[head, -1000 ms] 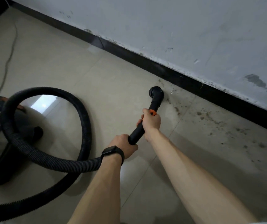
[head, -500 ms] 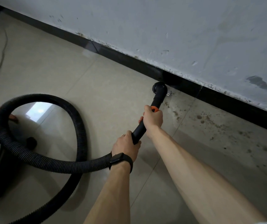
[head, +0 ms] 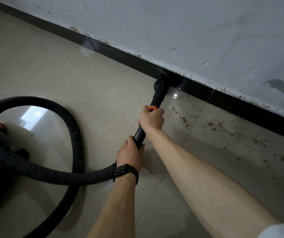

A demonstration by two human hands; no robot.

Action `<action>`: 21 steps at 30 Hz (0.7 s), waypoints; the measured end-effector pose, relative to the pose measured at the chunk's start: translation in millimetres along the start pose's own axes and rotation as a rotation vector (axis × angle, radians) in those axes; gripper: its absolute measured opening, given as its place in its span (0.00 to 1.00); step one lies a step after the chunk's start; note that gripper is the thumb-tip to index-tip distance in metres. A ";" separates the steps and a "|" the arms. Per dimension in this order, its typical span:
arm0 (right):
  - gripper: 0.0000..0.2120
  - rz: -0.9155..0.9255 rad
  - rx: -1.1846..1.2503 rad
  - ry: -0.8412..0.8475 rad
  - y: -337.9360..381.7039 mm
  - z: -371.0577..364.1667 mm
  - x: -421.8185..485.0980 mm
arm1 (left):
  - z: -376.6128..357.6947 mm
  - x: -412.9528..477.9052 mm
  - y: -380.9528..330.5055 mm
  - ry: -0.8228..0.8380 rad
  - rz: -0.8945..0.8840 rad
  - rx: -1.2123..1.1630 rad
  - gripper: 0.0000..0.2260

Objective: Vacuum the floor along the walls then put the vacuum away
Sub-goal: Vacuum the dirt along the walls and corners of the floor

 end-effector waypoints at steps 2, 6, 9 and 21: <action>0.18 0.003 -0.045 0.020 9.3 -6.8 1.0 | 2.6 3.3 3.1 -0.013 0.022 -0.065 0.11; 0.19 -0.001 -0.137 0.056 25.5 -13.6 4.4 | 6.2 5.7 1.8 -0.011 0.045 -0.155 0.10; 0.19 -0.016 -0.136 0.073 28.3 -9.3 3.1 | 7.8 1.4 -3.6 0.012 0.034 -0.160 0.11; 0.17 -0.085 0.037 0.134 -4.1 2.0 -52.5 | 19.5 -42.3 21.9 0.101 -0.030 0.103 0.11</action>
Point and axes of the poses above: each hand's wrist, its own x-axis towards the middle knuckle, its own z-axis out of the back of the hand, y = z × x, the point moved 6 cm from there along x, towards the middle knuckle, and after that the axes turned 8 degrees about y, right-handed, at the moved point
